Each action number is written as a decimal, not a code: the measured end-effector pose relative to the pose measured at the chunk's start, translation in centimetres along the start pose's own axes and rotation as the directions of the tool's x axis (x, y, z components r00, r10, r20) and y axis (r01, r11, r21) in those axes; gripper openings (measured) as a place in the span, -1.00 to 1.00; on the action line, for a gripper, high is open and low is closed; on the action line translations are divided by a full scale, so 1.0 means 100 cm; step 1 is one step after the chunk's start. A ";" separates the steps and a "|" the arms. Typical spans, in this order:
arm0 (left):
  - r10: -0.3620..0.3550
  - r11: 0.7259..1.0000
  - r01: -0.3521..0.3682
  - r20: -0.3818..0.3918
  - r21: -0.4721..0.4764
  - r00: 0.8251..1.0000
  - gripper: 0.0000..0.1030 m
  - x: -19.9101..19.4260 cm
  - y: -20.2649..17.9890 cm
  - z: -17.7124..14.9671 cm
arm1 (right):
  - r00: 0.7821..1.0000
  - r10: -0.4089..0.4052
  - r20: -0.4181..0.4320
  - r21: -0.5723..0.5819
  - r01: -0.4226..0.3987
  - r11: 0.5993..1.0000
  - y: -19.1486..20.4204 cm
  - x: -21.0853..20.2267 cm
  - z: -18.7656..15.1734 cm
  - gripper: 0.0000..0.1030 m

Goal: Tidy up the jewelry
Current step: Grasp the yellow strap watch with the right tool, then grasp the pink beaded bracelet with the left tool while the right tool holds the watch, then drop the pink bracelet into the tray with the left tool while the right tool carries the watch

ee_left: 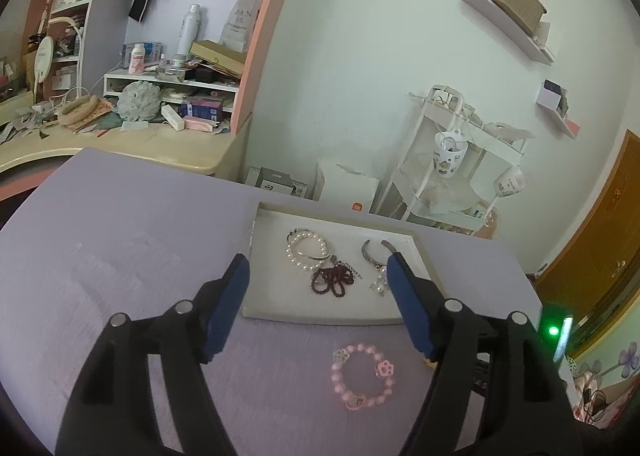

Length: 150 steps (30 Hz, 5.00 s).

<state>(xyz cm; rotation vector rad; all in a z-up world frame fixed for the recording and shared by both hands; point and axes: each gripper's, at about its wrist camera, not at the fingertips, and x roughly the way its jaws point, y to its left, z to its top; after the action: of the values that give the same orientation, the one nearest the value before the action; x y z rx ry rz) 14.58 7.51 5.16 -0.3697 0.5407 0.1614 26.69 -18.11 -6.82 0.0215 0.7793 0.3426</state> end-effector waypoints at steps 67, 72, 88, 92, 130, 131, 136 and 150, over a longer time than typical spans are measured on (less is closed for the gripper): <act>0.101 0.971 -0.010 -0.375 0.238 0.922 -0.25 0.117 -0.048 -0.112 | 0.999 0.036 0.030 0.025 -0.037 0.999 -0.007 -0.041 -0.013 -0.30; 0.105 0.969 -0.012 -0.371 0.246 0.923 -0.36 0.115 -0.050 -0.112 | 0.999 0.039 0.029 0.020 -0.040 0.999 -0.003 -0.042 -0.013 -0.30; 0.054 0.981 0.009 -0.318 0.194 0.946 -0.75 0.092 -0.033 -0.089 | 0.997 0.052 0.051 0.014 -0.053 0.999 0.002 -0.047 -0.006 -0.30; 0.014 0.985 0.030 -0.255 0.168 0.967 -0.75 0.071 -0.032 -0.064 | 0.995 0.068 0.077 0.007 -0.069 0.998 0.007 -0.051 0.002 -0.30; -0.055 0.988 0.074 -0.140 0.132 0.989 -0.75 0.118 -0.035 0.052 | 0.988 0.094 0.122 -0.054 -0.088 0.995 0.043 0.000 0.082 -0.30; -0.055 0.988 0.075 -0.149 0.133 0.987 -0.75 0.123 -0.035 0.051 | 0.989 0.094 0.118 -0.053 -0.088 0.995 0.043 0.003 0.084 -0.30; -0.054 0.988 0.077 -0.173 0.131 0.983 -0.75 0.139 -0.034 0.048 | 0.991 0.087 0.105 -0.050 -0.083 0.995 0.042 0.014 0.087 -0.30; -0.064 0.989 0.094 -0.244 0.113 0.968 -0.73 0.163 -0.028 0.034 | 0.995 0.074 0.072 -0.032 -0.072 0.997 0.036 0.033 0.089 -0.30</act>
<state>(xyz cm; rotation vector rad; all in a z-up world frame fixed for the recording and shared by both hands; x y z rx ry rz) 30.64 7.08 0.09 -0.2911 0.7695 0.0051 33.97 -12.76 -2.21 0.0344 0.7023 0.4205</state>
